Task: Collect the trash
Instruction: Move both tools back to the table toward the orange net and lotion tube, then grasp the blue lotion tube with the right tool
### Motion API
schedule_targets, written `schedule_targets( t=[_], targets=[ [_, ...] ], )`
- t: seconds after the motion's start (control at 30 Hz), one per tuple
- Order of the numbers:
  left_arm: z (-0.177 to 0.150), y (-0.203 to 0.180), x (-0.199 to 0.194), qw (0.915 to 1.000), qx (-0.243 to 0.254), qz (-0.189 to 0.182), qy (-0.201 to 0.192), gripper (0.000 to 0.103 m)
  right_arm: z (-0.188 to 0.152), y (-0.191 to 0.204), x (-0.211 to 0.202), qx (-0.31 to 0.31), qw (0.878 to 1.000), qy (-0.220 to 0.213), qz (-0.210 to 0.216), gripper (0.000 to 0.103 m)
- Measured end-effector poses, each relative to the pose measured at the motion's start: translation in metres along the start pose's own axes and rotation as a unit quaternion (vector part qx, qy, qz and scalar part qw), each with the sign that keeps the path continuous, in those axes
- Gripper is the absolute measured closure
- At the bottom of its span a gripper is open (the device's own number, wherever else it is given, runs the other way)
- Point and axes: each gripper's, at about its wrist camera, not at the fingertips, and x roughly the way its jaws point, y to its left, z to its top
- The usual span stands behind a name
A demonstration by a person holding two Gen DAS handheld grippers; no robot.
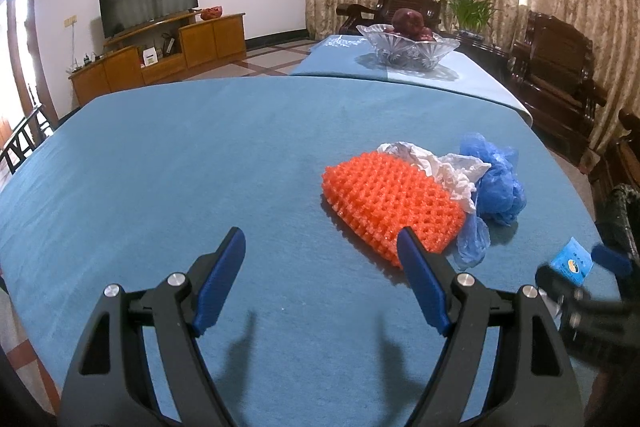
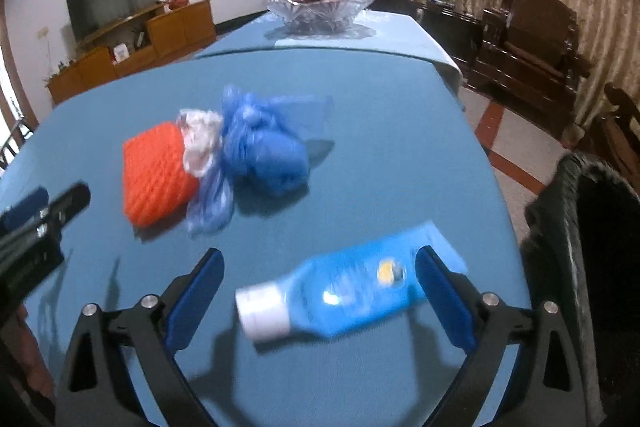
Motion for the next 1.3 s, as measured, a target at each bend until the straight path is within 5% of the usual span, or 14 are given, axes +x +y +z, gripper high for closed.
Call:
schedule_targets(
  t=[0.27,0.57,0.77,0.87,0.97,1.1,1.3],
  targets=[
    [0.003,-0.004,0.001,1.0000,0.003,-0.001,-0.005,0.027,-0.007,0.004,0.010,0.008,1.000,0.018,-0.019,0.021],
    [0.006,-0.007,0.005,1.0000,-0.001,-0.003,-0.007,0.027,-0.010,-0.021,0.007,0.023,0.999,0.036,-0.034,0.022],
    [0.005,-0.014,0.005,0.9999,0.005,-0.008,-0.008,0.027,-0.013,-0.023,0.007,0.028,0.998,0.038,-0.029,0.047],
    [0.005,-0.014,0.005,0.9999,0.005,-0.007,-0.007,0.027,-0.008,-0.025,0.011,0.011,0.999,0.029,-0.027,0.049],
    [0.005,-0.015,0.006,1.0000,0.002,-0.005,-0.005,0.027,-0.003,-0.028,0.015,-0.022,0.999,0.025,-0.030,0.068],
    [0.003,-0.015,0.007,1.0000,0.002,-0.006,-0.003,0.027,0.000,-0.034,0.017,-0.032,0.999,0.028,-0.033,0.066],
    [-0.001,-0.021,0.007,0.9999,0.008,-0.009,-0.001,0.027,0.005,-0.048,0.016,0.017,0.999,0.031,-0.030,0.038]
  ],
)
